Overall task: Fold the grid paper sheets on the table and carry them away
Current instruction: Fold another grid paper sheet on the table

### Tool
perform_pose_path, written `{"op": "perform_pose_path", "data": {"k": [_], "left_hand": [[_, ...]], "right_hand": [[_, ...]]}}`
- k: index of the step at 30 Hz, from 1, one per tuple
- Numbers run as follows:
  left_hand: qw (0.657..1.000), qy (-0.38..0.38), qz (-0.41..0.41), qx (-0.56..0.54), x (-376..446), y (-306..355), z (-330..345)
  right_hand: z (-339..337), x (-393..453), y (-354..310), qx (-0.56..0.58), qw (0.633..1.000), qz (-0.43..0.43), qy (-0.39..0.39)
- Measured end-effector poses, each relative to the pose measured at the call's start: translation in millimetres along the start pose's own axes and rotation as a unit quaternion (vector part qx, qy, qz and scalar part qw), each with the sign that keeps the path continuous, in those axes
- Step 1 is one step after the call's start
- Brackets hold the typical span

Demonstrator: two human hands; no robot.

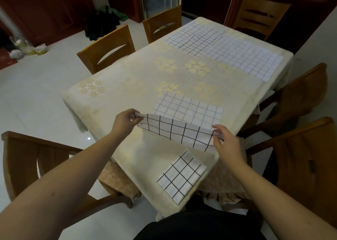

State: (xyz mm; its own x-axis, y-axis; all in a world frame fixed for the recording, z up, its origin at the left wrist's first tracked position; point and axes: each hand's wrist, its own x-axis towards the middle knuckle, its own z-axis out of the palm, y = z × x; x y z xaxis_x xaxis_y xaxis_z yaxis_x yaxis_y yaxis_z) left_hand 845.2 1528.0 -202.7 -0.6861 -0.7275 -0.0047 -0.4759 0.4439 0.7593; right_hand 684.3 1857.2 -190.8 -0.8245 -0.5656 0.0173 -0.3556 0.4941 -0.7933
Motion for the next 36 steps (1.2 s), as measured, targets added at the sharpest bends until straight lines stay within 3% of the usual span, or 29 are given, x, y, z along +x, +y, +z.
{"op": "perform_pose_path", "data": {"k": [4, 9, 21, 36], "left_hand": [[0.993, 0.019, -0.061, -0.1, 26, 18, 15], [0.994, 0.031, -0.074, -0.07, 71, 43, 46], [0.988, -0.006, -0.144, 0.054, 161, 43, 124], [0.979, -0.022, -0.198, 0.048, 201, 19, 174]], "right_hand": [[-14, 31, 15, 0.057, 0.995, 0.059, 0.047], [-29, 81, 44, 0.077, 0.988, 0.108, 0.082], [-22, 207, 109, 0.034, 0.986, 0.156, -0.047], [4, 249, 145, -0.096, 0.977, 0.191, -0.021]]}}
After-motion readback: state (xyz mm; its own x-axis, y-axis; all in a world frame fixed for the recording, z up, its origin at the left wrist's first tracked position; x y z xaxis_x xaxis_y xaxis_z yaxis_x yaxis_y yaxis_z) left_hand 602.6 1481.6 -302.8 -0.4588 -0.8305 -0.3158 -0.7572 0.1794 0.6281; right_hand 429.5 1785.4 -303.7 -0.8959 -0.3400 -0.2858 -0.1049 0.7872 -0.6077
